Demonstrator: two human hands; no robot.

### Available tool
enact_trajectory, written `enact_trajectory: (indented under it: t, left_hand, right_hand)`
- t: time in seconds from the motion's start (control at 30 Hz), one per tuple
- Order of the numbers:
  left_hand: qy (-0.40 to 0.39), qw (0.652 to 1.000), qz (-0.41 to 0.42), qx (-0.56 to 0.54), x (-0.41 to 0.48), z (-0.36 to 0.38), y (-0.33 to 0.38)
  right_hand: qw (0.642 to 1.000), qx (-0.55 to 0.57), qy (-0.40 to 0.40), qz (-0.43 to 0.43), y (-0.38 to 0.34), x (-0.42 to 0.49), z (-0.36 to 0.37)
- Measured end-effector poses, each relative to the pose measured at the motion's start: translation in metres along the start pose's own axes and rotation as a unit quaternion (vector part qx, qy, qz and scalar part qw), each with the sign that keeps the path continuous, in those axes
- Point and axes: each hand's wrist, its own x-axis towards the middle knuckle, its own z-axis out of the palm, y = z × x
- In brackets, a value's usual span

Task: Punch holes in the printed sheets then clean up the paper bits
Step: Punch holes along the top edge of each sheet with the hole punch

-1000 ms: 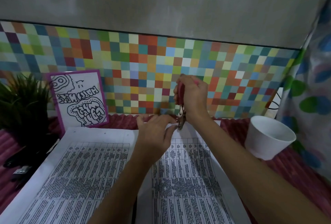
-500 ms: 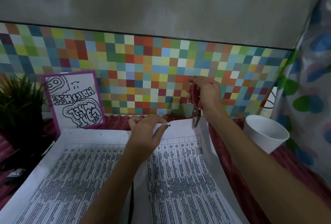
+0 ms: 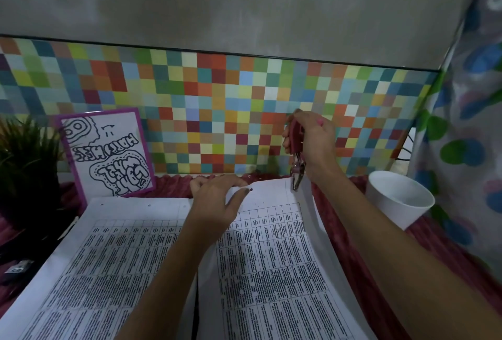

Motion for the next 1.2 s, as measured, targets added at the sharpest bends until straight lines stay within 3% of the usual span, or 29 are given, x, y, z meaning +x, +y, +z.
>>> enact_trajectory:
  t: [0.4,0.77,1.0,1.2]
  left_hand:
    - [0.002,1.0,0.006,-0.005,0.001,-0.003,0.004]
    - [0.007,1.0,0.02,-0.008,-0.001,-0.002,0.005]
    - [0.011,0.998,0.021,0.05,-0.003,-0.002,0.014]
    - [-0.073,0.993,0.033,0.085,0.009,0.018,0.058]
  right_hand:
    - [1.0,0.008,0.022,0.016,-0.004,0.001,0.002]
    - [0.992,0.004,0.125,-0.002,0.005,0.008,0.002]
    - [0.994,-0.009,0.112,-0.017,0.01,0.005,0.001]
    - [0.993,-0.011,0.103,-0.05,0.007,-0.003,0.006]
